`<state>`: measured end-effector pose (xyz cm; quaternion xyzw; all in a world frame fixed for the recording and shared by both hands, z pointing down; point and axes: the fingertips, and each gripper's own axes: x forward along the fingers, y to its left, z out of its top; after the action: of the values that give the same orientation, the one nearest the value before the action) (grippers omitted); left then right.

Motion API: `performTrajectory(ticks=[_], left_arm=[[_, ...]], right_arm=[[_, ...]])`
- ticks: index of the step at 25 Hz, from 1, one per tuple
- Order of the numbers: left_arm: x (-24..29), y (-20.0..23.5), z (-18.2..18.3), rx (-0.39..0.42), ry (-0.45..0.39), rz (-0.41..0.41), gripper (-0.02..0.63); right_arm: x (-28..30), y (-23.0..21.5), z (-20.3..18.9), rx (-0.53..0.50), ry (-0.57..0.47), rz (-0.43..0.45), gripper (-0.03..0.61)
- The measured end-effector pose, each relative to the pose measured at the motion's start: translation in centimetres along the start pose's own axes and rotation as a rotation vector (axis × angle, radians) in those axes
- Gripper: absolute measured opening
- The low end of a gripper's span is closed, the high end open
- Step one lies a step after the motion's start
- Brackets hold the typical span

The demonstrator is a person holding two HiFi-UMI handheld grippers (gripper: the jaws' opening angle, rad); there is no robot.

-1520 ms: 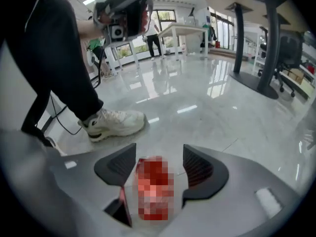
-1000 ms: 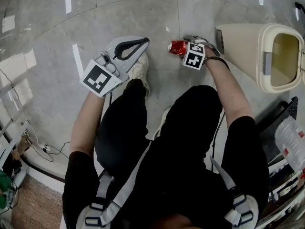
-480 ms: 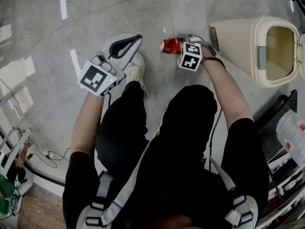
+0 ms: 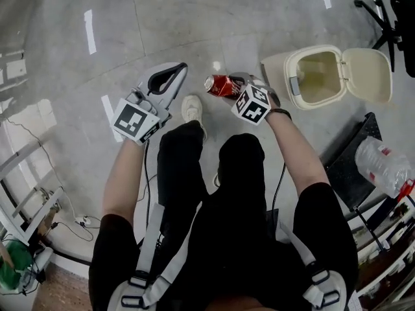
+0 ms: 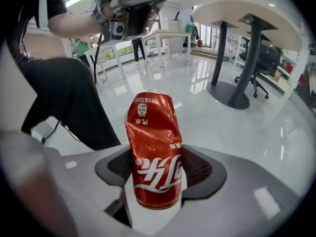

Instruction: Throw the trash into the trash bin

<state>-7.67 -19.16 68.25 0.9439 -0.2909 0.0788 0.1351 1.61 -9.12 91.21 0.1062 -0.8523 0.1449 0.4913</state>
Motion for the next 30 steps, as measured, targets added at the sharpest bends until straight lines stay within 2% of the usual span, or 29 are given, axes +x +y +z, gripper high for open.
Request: performTrajectory(ticks=[5, 8, 11, 15, 17, 20, 22, 26, 30], left_arm=[[-3.7, -3.0, 11.1, -0.035, -0.016, 0.021, 0.000], [-5.5, -5.8, 16.6, -0.055, -0.030, 0.021, 0.000], [-7.1, -10.1, 21.9, -0.049, -0.042, -0.014, 0.000], [-8.5, -16.0, 27.0, -0.037, -0.083, -0.055, 0.000], [-7.6, -18.6, 29.6, -0.004, -0.104, -0.102, 0.000], [-5.0, -22.4, 33.9, 0.103, -0.144, -0.192, 0.000], [-4.0, -24.8, 36.2, 0.141, -0.184, -0.230, 0.000], [-3.0, -28.8, 38.4, 0.118, -0.215, -0.289, 0.000], [-1.6, -32.2, 38.8, 0.120, -0.213, -0.341, 0.000]], right_arm=[[-12.9, 3.0, 6.8, 0.031, -0.006, -0.034, 0.291], [-20.7, 3.7, 9.7, -0.002, 0.006, -0.091, 0.291], [-28.2, 5.5, 11.0, -0.055, 0.037, -0.138, 0.291], [-36.4, 8.8, 9.6, -0.150, 0.107, -0.223, 0.291], [-40.6, 9.2, 9.3, -0.133, 0.100, -0.275, 0.291], [-46.6, 9.0, 9.0, -0.094, 0.069, -0.381, 0.291], [-49.6, 9.7, 8.5, -0.090, 0.054, -0.452, 0.291], [-53.7, 11.8, 7.0, -0.085, 0.046, -0.557, 0.291], [-56.9, 13.5, 3.7, -0.075, 0.071, -0.645, 0.291]])
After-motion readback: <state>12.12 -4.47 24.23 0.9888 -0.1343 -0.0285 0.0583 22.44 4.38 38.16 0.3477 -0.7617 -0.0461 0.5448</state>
